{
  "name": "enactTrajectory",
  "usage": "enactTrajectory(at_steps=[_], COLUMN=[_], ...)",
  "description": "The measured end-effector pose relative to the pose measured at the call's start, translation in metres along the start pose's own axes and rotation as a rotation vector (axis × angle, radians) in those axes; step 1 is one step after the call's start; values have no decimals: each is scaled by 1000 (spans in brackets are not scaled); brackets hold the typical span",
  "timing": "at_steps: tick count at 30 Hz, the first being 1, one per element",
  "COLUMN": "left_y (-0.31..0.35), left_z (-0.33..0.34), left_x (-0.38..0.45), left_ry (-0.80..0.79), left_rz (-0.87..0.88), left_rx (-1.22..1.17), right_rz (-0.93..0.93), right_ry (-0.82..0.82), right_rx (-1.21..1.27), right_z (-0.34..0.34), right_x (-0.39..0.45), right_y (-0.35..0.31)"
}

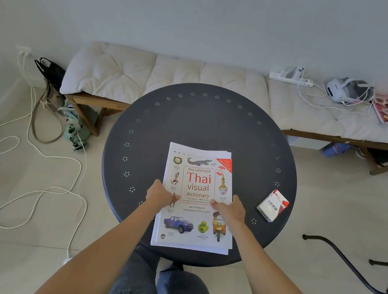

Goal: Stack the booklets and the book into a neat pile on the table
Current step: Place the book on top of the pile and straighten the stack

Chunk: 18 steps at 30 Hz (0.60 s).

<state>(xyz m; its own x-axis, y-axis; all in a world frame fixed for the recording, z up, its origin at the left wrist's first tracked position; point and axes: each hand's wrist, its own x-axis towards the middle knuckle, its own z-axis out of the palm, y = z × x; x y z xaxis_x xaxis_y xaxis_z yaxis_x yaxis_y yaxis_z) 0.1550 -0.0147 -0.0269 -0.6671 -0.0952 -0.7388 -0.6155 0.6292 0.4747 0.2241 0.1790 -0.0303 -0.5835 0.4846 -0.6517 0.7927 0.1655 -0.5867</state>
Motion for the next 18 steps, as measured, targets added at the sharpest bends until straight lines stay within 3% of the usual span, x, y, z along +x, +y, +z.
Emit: enactTrajectory(at_steps=[11, 14, 18], left_y=[35, 53, 76], left_z=[-34, -52, -78], left_x=[-15, -17, -16], left_ry=[88, 118, 137], left_rz=[286, 347, 418], left_rx=[-102, -129, -163], right_rz=[-44, -137, -327], right_ry=[-75, -104, -21], right_rx=[216, 210, 137], right_z=[-13, -21, -27], right_x=[1, 2, -5], right_y=[-40, -66, -101])
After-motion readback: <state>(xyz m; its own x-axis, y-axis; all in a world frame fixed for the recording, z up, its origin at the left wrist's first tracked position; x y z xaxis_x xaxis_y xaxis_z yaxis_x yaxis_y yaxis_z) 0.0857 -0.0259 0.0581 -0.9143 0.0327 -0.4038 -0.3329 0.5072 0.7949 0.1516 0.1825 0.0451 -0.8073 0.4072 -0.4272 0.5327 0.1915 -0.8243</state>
